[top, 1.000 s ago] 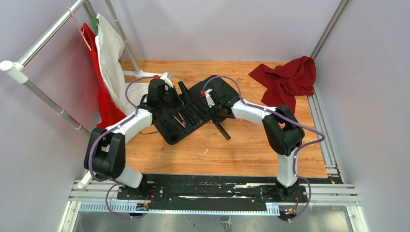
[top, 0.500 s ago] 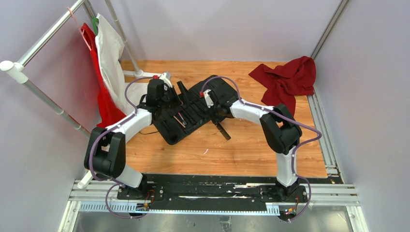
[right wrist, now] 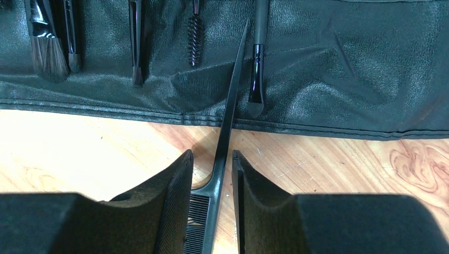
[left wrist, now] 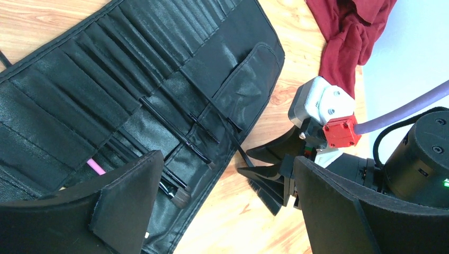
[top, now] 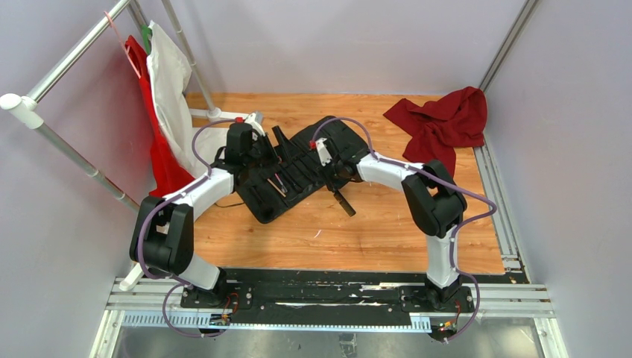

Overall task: Organize the makeup
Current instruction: Pick up the makeup tool from the center of the board.

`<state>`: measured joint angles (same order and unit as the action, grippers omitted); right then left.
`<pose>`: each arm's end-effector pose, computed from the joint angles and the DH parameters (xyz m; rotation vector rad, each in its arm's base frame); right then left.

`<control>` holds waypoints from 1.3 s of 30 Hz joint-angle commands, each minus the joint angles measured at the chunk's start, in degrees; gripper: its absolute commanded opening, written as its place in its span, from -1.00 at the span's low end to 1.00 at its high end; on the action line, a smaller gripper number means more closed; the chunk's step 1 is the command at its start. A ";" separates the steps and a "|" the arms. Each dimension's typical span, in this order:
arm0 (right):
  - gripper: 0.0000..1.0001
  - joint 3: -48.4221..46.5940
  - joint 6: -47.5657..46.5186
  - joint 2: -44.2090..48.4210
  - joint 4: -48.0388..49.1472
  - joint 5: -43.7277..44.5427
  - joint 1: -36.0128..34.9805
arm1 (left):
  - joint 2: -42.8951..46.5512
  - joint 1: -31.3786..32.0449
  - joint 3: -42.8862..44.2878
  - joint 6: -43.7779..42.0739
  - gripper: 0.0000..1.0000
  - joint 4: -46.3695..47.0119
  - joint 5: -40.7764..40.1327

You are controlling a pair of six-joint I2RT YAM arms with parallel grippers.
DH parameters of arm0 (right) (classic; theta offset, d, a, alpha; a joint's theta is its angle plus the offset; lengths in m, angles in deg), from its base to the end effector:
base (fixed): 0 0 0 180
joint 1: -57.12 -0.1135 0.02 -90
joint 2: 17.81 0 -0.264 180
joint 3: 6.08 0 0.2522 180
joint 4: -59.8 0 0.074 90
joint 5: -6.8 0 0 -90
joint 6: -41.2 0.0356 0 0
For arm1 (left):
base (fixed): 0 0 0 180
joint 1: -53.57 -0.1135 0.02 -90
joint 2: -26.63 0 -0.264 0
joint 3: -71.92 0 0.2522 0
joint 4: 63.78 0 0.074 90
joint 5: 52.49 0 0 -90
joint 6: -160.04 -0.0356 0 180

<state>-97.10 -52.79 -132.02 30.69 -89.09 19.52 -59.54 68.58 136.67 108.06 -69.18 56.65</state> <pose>0.3361 0.2634 0.1684 -0.9343 2.3357 0.3721 0.3188 -0.0976 0.2362 -0.2080 2.1271 -0.9044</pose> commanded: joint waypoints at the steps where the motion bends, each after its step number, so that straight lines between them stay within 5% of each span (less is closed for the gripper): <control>1: -0.37 2.46 0.68 -0.32 -0.89 -1.09 1.37 | -0.14 -0.79 -0.53 -0.14 0.96 1.22 0.82; 39: -0.99 6.22 1.10 6.02 -0.26 -4.73 2.75 | -0.36 -1.26 -0.84 -0.06 0.96 1.32 0.55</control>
<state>-92.46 -51.22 -129.07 33.24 -93.55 22.29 -59.56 67.90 136.34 108.10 -69.07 56.63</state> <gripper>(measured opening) 0.077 0.978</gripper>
